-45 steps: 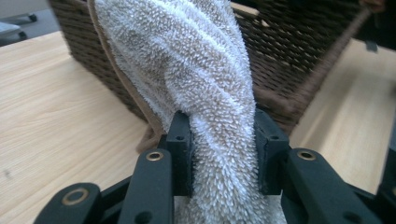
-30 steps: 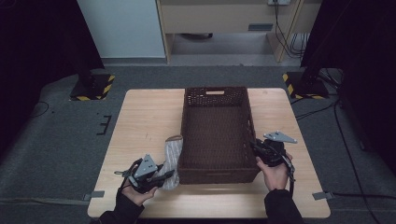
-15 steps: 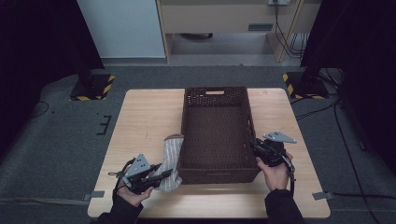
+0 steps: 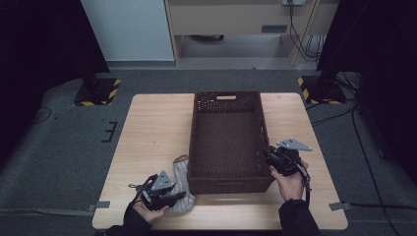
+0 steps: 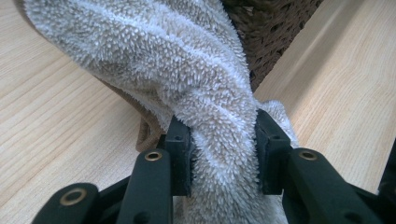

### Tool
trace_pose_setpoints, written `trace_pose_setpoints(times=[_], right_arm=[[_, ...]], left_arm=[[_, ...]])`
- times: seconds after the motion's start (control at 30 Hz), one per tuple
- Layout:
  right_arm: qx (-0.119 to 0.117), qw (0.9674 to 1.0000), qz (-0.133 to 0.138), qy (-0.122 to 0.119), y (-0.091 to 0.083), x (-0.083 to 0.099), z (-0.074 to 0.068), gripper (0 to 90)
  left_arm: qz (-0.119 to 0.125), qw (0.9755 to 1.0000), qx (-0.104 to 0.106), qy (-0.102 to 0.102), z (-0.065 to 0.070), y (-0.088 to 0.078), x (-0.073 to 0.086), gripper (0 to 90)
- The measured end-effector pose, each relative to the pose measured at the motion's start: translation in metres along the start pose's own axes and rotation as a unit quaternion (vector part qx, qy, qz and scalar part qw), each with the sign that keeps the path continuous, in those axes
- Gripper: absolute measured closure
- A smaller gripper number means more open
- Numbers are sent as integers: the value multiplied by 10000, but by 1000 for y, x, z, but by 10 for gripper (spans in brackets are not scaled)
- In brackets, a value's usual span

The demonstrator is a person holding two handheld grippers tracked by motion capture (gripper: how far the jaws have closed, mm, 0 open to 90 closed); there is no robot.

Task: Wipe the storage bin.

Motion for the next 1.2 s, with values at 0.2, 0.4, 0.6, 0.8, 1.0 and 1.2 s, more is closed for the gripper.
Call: trace_pose_setpoints(times=[0.2, 0.4, 0.6, 0.8, 1.0, 1.2], right_arm=[[-2, 10000, 6, 31, 0, 0, 0, 706], [-3, 10000, 10, 24, 0, 0, 0, 707], [-6, 10000, 10, 4, 0, 0, 0, 705], [-7, 10000, 7, -3, 0, 0, 0, 705], [-4, 10000, 11, -2, 0, 0, 1, 705], [-5, 10000, 11, 2, 0, 0, 0, 704]], left_arm=[[856, 9957, 267, -220, -3, -28, -10, 638], [1569, 9865, 447, -159, 8, -47, -17, 638], [1111, 9933, 300, -96, 8, -32, -12, 636], [416, 9990, 78, -134, 3, -11, -4, 636], [247, 9994, 101, -225, -2, -11, -5, 637], [667, 9968, -9, -448, -14, -28, -11, 639]])
Point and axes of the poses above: each handheld gripper's, and its own axes: y roughly forward along the jaws, x roughly out of its underside, z roughly to its right, the point moved 2 cm from there along y, roughly forward along the jaws, and after that the axes turned 13 degrees about -y, right-handed, at the moved point
